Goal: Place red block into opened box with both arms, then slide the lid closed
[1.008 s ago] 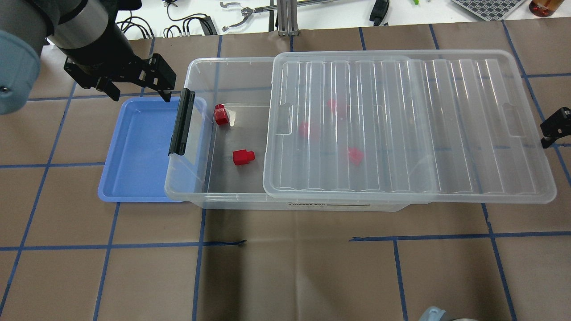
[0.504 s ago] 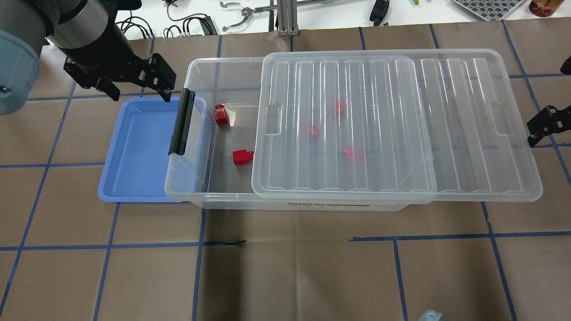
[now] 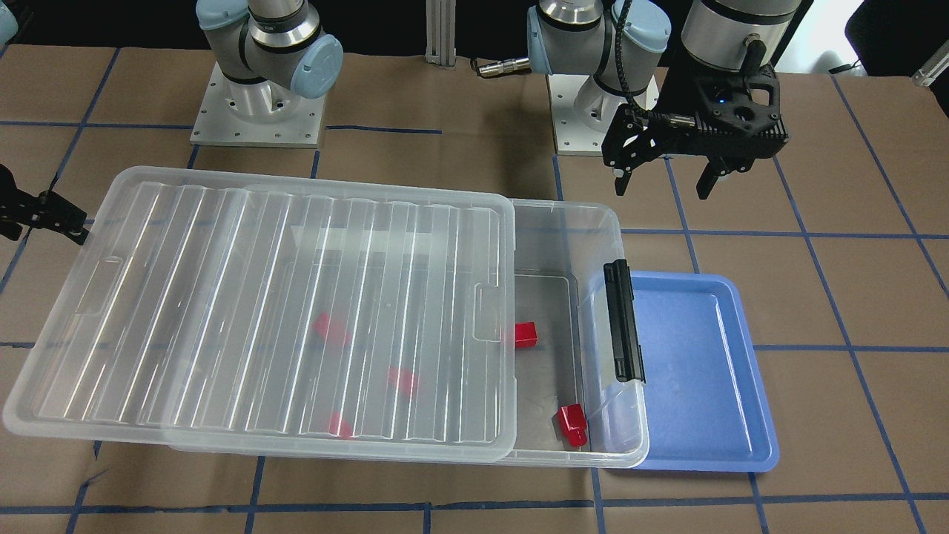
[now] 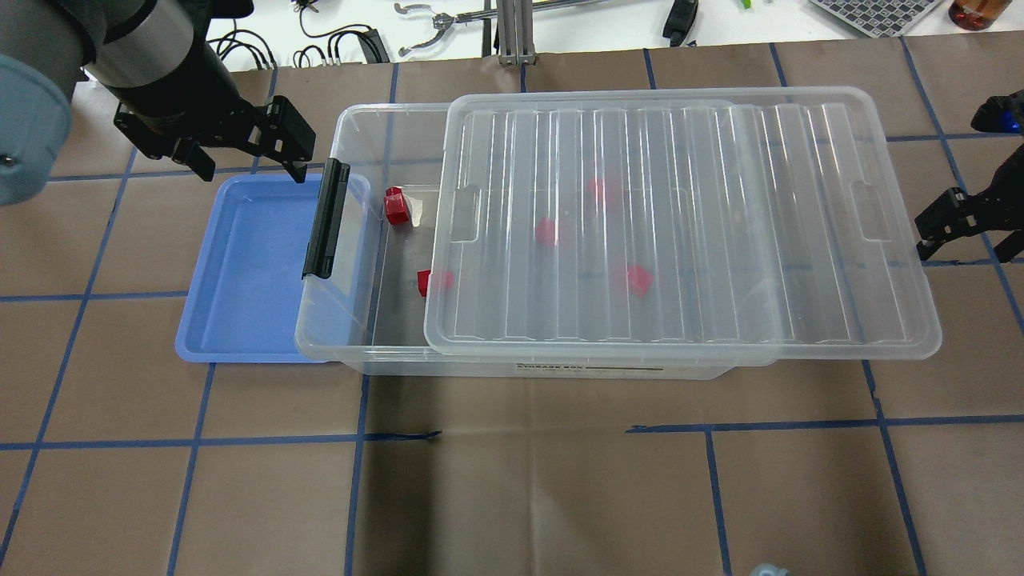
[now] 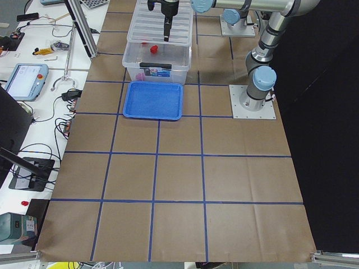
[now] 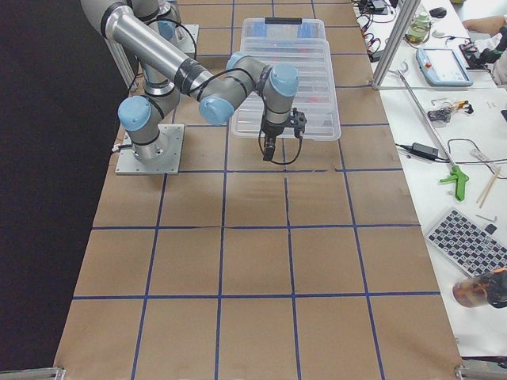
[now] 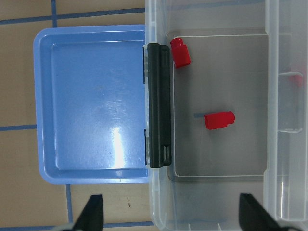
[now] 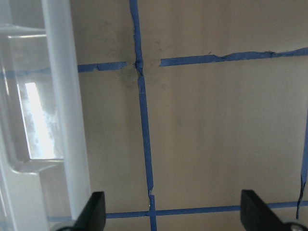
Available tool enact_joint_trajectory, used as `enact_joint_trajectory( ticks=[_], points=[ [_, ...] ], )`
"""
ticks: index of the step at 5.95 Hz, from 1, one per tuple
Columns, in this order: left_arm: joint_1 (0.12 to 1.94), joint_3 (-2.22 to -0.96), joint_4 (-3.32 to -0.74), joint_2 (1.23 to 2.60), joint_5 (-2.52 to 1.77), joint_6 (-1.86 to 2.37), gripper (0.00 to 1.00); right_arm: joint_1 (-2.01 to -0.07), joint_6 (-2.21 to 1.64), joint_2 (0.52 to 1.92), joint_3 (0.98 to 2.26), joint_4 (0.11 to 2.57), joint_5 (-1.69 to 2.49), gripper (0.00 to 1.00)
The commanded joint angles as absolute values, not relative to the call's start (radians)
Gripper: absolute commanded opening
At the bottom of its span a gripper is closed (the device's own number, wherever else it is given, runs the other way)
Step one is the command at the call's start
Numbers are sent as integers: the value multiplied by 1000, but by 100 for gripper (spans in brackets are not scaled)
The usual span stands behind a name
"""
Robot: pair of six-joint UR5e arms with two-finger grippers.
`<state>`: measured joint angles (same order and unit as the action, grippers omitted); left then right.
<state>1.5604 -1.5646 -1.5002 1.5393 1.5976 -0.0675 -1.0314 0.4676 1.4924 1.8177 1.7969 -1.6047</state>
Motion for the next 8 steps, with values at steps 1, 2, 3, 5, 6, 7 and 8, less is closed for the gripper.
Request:
enact_joint_trajectory(
  ticks=[1,2,3,5,6,7,8],
  points=[
    [1537,-1565,-1500,1539,1597,-69,98,-1051,459,1494,1821,1786,-1576,100],
    [1537,-1565,-1500,1539,1597,-68,98,-1058,442,1496,1828,1786,-1574,100],
    [1539,-1566,-1502,1540,1598,-66,98,-1060,440,1502,1833,1786,-1571,100],
    [1539,-1585,-1494,1536,1597,-69,98,-1104,420,1503,1835,1786,-1554,100],
    [1540,-1585,-1494,1532,1597,-69,98,-1121,414,1506,1836,1786,-1552,100],
    [1545,-1585,-1494,1528,1595,-64,98,-1123,402,1509,1842,1786,-1549,100],
    [1549,-1583,-1494,1532,1595,-61,98,-1124,397,1509,1850,1784,-1530,100]
  ],
)
